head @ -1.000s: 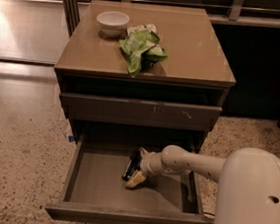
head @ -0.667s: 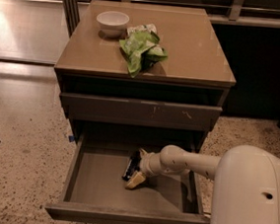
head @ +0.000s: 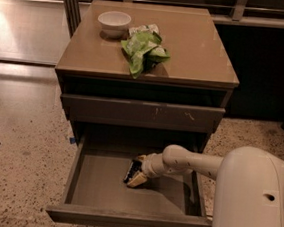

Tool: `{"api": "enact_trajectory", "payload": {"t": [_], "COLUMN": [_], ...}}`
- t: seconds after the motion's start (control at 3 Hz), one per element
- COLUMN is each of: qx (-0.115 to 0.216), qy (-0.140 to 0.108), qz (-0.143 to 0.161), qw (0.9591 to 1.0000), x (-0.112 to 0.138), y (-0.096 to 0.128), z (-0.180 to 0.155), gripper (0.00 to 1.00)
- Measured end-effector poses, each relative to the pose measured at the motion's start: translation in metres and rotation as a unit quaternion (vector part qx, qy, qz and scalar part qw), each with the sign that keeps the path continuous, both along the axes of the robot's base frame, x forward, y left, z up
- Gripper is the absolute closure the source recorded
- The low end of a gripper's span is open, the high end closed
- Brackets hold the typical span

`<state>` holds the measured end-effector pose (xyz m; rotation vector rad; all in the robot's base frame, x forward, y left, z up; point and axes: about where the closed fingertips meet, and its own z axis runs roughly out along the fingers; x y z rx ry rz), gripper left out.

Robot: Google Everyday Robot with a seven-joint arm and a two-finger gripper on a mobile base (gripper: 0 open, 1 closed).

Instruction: Pick rxbar blueberry from middle drawer and place on counter

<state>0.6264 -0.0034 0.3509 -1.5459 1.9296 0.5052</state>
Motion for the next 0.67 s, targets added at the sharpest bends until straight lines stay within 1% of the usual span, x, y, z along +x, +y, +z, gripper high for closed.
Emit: {"api": "enact_trajectory", "payload": {"t": [0.67], "qx": [0.005], "qy": [0.001], "qz": [0.006], "qw": [1.0], "x": [-0.0019], "y": [-0.0002], "z": [0.0054], "gripper": [0.88]}}
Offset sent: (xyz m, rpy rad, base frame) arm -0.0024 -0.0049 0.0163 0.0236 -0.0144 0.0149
